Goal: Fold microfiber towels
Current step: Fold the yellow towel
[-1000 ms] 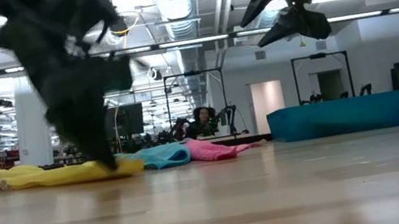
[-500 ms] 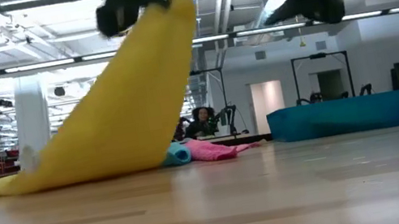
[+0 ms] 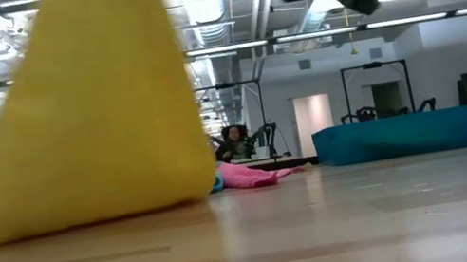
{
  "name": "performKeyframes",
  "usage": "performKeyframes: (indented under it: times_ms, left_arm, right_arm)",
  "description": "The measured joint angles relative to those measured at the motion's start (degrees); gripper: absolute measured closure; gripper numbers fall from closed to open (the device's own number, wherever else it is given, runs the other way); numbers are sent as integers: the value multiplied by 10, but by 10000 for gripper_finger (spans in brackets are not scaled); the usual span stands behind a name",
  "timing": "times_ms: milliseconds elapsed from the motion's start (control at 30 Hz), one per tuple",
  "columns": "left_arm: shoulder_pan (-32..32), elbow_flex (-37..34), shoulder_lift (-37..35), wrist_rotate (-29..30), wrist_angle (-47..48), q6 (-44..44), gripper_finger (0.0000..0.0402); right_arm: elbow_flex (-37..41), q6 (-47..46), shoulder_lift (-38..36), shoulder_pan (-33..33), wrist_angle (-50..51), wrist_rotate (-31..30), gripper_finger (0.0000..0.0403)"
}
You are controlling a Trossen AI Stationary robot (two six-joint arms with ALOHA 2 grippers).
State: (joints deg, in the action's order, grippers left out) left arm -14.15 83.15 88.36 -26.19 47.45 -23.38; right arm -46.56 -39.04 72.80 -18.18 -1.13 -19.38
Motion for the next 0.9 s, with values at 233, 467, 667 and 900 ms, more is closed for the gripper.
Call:
performKeyframes:
  times_ms: [233,467,667,900]
  left_arm:
    - [-66,0,0,-2,101,28,401]
    - [-130,0,0,30,99,-6,401]
    - [-172,0,0,34,99,-47,401]
    - [-197,0,0,75,101,-94,401]
  right_arm:
    - [-29,103,133,41,-116,92,143]
    - [-178,250,303,71,-108,172,143]
    - [-313,389,422,75,-51,181,143]
    - [-421,469,515,78,45,182,143]
